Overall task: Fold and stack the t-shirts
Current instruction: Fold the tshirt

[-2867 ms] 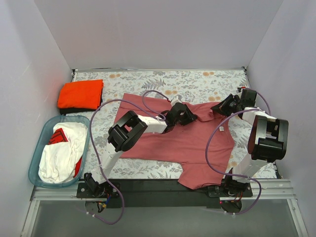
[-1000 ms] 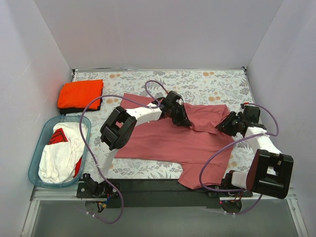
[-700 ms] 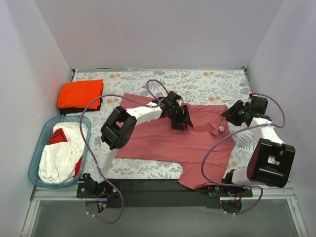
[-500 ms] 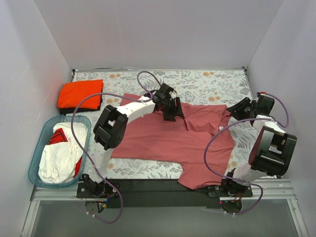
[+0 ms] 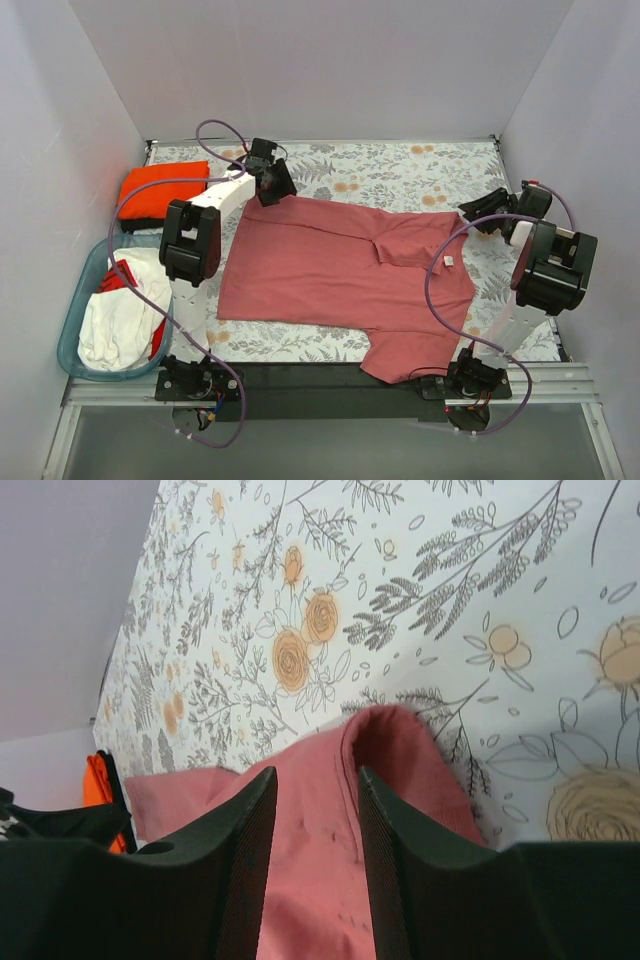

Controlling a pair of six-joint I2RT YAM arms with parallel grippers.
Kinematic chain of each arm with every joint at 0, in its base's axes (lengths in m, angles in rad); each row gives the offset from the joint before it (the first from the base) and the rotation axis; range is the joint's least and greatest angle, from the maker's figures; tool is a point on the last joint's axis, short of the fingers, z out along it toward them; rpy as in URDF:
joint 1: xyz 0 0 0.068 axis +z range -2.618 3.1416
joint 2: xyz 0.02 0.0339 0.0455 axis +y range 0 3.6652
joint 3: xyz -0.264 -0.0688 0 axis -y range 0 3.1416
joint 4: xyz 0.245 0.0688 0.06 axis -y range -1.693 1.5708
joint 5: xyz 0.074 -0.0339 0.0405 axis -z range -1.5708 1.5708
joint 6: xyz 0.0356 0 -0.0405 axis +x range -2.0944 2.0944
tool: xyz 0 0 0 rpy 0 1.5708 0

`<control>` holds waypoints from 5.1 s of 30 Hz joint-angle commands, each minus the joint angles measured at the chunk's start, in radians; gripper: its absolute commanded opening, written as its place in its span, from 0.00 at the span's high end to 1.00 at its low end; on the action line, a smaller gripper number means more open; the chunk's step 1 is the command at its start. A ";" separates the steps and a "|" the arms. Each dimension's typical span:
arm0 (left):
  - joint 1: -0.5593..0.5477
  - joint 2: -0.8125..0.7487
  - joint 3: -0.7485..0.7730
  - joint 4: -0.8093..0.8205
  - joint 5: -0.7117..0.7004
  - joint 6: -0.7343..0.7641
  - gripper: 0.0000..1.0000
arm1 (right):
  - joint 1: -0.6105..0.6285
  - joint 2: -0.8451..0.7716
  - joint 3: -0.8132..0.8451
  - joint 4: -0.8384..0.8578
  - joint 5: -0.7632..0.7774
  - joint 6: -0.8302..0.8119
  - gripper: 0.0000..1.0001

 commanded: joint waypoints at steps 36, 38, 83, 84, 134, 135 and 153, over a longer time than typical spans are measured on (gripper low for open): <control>0.087 0.087 -0.055 -0.043 -0.099 0.003 0.47 | -0.042 0.021 -0.038 0.206 0.039 0.055 0.99; 0.088 0.089 -0.056 -0.046 -0.095 0.000 0.47 | -0.043 0.000 -0.052 0.206 0.045 0.050 0.99; -0.490 0.008 -0.088 0.230 0.101 -0.194 0.49 | -0.045 0.103 -0.081 0.208 0.062 0.006 0.99; -0.493 0.012 -0.088 0.232 0.108 -0.198 0.50 | -0.045 0.104 -0.081 0.208 0.062 0.004 0.99; -0.436 0.028 0.106 -0.132 0.094 -0.018 0.58 | -0.045 0.167 -0.029 0.206 0.045 -0.019 0.99; -0.438 0.022 0.117 -0.136 0.080 -0.012 0.55 | -0.045 0.167 -0.029 0.208 0.044 -0.019 0.99; -0.621 -0.174 0.004 -0.060 -0.332 0.100 0.47 | -0.045 0.043 -0.021 0.020 0.148 -0.097 0.59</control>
